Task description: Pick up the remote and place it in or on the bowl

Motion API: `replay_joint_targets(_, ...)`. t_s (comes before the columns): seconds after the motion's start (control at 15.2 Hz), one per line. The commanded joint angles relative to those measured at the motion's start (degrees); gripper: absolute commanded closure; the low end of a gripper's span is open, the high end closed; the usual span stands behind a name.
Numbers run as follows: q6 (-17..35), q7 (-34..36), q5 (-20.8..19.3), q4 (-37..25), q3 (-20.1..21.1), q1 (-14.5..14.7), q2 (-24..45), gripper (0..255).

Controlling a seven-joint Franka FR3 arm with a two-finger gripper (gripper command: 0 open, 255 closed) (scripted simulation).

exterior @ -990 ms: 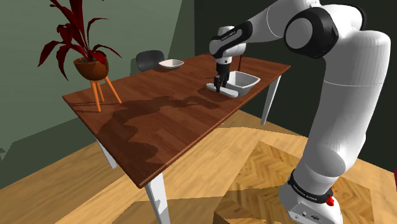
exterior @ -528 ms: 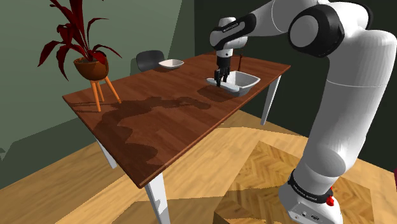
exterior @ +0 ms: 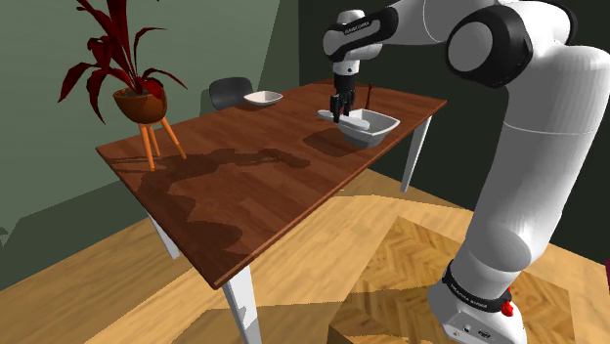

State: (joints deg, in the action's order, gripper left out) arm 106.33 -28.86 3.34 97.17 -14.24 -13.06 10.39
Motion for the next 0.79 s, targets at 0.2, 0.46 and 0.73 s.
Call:
replay_joint_targets(0.2,-3.3,-1.1,0.2,-3.8,-0.5,-0.8,0.5,255)
replay_joint_targets(0.46,-5.4,-6.3,1.6,-10.0,-2.2,-4.3,5.0,255)
replay_joint_targets(0.73,-8.2,-11.2,3.5,-18.1,-3.6,-8.4,10.6,255)
